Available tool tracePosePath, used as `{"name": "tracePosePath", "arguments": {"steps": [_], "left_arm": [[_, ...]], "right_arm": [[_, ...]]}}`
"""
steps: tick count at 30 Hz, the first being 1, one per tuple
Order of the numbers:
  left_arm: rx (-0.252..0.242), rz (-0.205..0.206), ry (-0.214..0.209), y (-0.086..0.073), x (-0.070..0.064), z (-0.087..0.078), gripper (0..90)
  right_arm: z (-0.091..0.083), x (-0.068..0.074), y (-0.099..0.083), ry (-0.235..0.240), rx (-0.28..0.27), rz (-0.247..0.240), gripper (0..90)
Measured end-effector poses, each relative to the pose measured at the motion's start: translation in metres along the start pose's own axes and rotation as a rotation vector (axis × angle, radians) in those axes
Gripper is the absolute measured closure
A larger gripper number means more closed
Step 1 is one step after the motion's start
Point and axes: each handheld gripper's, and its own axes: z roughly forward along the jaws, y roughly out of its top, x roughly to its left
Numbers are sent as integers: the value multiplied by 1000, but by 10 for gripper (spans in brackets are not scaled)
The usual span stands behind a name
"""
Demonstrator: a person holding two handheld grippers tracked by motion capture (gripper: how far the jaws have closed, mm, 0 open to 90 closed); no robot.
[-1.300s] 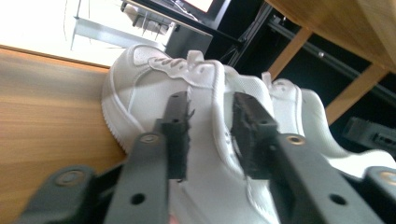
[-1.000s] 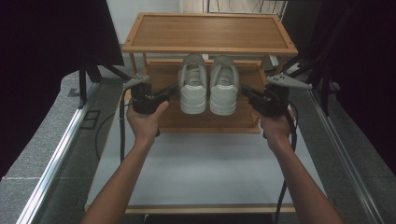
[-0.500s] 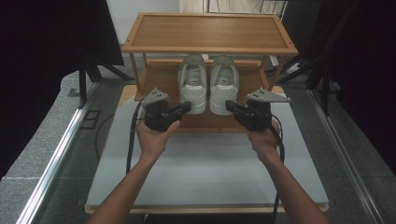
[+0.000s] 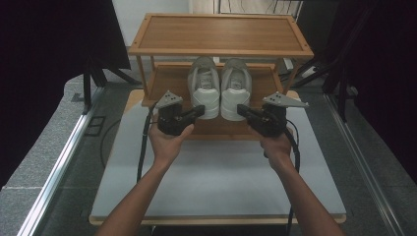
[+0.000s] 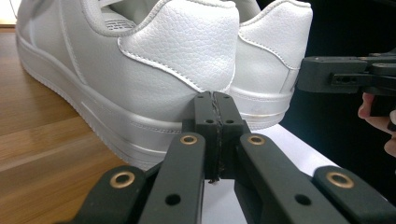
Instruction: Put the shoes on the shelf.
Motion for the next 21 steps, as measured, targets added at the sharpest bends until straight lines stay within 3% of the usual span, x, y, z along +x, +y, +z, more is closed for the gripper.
{"name": "tracePosePath", "arguments": {"steps": [8,21], "left_arm": [[-4,16,9,2,0,4,900],[-3,-9,-1,1,0,5,899]], "right_arm": [[0,0,1,2,4,-5,897],[4,-2,2,-7,1,-17,898]]}}
